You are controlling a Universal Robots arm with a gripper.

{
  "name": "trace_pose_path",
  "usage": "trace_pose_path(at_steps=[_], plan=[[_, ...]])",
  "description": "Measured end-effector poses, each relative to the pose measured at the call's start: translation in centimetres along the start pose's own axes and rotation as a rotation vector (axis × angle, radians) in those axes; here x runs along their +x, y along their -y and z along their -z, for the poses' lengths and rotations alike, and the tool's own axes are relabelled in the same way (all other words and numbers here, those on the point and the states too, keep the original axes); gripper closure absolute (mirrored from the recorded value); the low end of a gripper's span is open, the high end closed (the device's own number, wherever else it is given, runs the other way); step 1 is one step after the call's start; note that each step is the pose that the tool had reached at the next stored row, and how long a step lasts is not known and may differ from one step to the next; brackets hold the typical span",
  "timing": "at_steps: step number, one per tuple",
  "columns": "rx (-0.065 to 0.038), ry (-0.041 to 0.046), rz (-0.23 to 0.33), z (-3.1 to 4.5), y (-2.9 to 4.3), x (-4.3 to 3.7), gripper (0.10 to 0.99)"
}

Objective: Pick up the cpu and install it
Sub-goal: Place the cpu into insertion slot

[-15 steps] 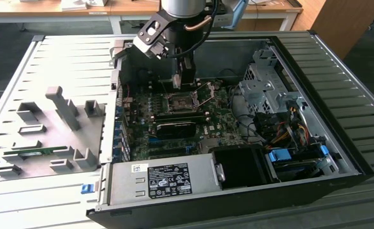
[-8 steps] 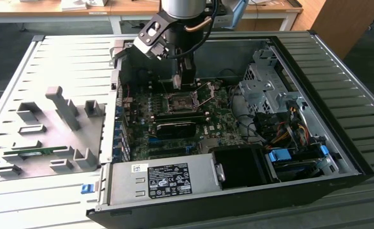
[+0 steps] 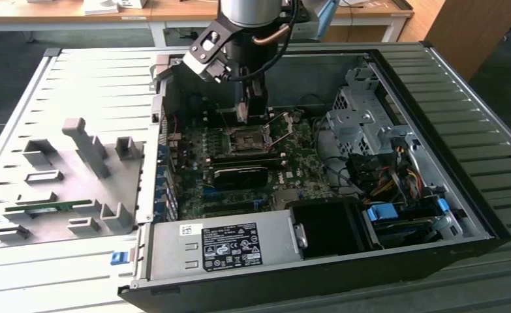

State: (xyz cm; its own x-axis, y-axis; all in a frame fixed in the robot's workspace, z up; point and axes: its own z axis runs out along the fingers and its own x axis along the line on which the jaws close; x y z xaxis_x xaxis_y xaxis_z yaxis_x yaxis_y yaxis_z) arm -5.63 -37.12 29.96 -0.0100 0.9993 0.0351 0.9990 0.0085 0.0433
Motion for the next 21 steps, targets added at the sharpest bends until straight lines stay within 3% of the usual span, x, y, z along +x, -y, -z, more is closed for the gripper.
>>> trace_pose_path(at_steps=[21], plan=[[0.0,0.0001,0.0,-0.61,-0.17,0.1,0.549]])
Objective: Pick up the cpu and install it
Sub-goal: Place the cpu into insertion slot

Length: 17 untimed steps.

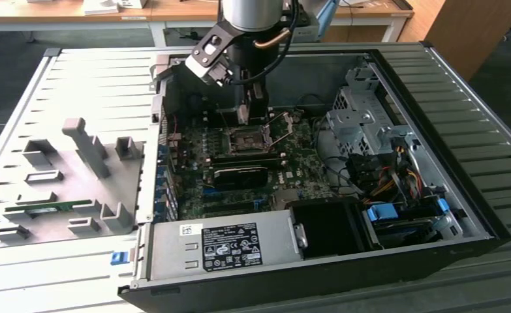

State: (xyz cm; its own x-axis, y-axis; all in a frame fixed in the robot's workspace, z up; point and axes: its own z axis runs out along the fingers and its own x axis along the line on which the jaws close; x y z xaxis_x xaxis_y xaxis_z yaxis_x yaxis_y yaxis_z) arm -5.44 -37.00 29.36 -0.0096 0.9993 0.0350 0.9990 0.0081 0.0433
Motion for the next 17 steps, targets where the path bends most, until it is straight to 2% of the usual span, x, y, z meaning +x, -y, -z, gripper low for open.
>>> trace_pose_path(at_steps=[10,11,17], plan=[[0.0,-0.0001,-0.001,-0.38,-0.06,0.04,0.549],[0.0,0.0001,-0.001,-1.25,-0.14,0.05,0.549],[0.0,-0.0002,-0.001,-1.4,-0.14,0.06,0.549]])
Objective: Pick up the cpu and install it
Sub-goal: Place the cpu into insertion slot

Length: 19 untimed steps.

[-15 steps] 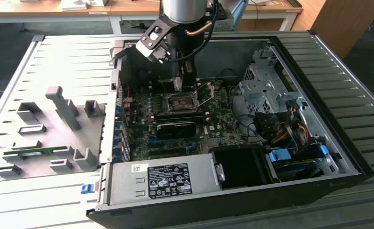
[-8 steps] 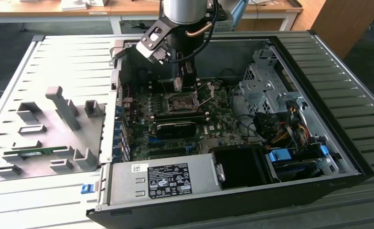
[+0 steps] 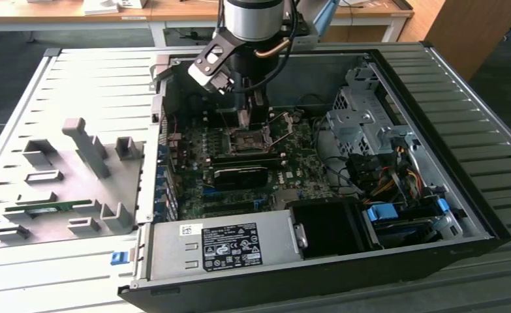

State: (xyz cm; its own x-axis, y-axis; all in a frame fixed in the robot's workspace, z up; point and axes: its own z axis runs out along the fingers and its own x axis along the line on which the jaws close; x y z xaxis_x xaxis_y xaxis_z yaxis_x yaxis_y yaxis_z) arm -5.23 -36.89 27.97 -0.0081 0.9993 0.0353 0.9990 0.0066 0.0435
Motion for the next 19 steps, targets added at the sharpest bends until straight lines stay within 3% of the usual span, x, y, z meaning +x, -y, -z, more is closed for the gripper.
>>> trace_pose_path(at_steps=[11,19], plan=[[0.0,0.0002,-0.001,-0.89,0.03,0.55,0.549],[0.0,0.0003,-0.001,-1.1,0.05,0.66,0.549]])
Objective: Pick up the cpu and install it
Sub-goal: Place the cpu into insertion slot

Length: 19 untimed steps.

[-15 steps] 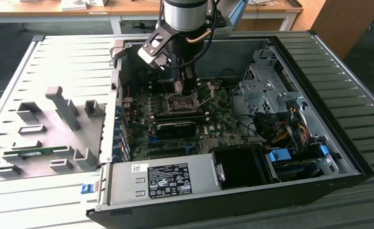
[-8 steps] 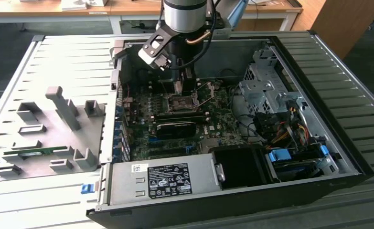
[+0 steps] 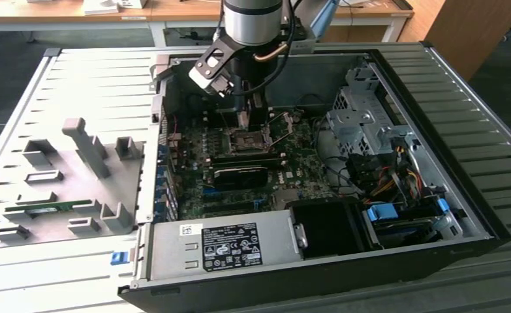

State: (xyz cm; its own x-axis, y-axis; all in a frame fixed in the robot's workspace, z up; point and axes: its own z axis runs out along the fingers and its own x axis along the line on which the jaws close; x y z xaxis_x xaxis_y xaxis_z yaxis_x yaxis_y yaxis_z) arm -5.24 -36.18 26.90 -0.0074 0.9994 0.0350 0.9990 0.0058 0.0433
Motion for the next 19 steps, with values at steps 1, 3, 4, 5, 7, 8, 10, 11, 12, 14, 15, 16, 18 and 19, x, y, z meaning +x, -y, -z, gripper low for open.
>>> trace_pose_path(at_steps=[1,3,4,5,7,8,10,11,12,14,15,16,18,19], plan=[[0.0,0.0,0.0,-0.09,0.0,0.09,0.549],[0.0,-0.0003,0.0,-0.35,0.01,0.17,0.549],[0.0,-0.0001,0.0,-0.51,0.01,0.23,0.549],[0.0,-0.0001,0.0,-0.69,0.02,0.29,0.549],[0.0,0.0002,0.0,-1.04,0.02,0.49,0.549],[0.0,0.0002,0.0,-1.21,0.02,0.61,0.549],[0.0,0.0,0.0,-1.44,0.03,0.79,0.549],[0.0,-0.0003,0.0,-1.56,0.03,0.85,0.549],[0.0,0.0,0.0,-1.68,0.04,0.89,0.549],[0.0,0.002,0.002,-2.11,0.05,1.06,0.549],[0.0,0.0019,0.004,-2.21,0.05,1.07,0.549],[0.001,0.0018,0.006,-2.3,0.06,1.09,0.549],[0.001,0.0028,0.006,-2.44,0.07,1.18,0.549],[0.001,0.006,0.006,-2.49,0.06,1.26,0.549]])
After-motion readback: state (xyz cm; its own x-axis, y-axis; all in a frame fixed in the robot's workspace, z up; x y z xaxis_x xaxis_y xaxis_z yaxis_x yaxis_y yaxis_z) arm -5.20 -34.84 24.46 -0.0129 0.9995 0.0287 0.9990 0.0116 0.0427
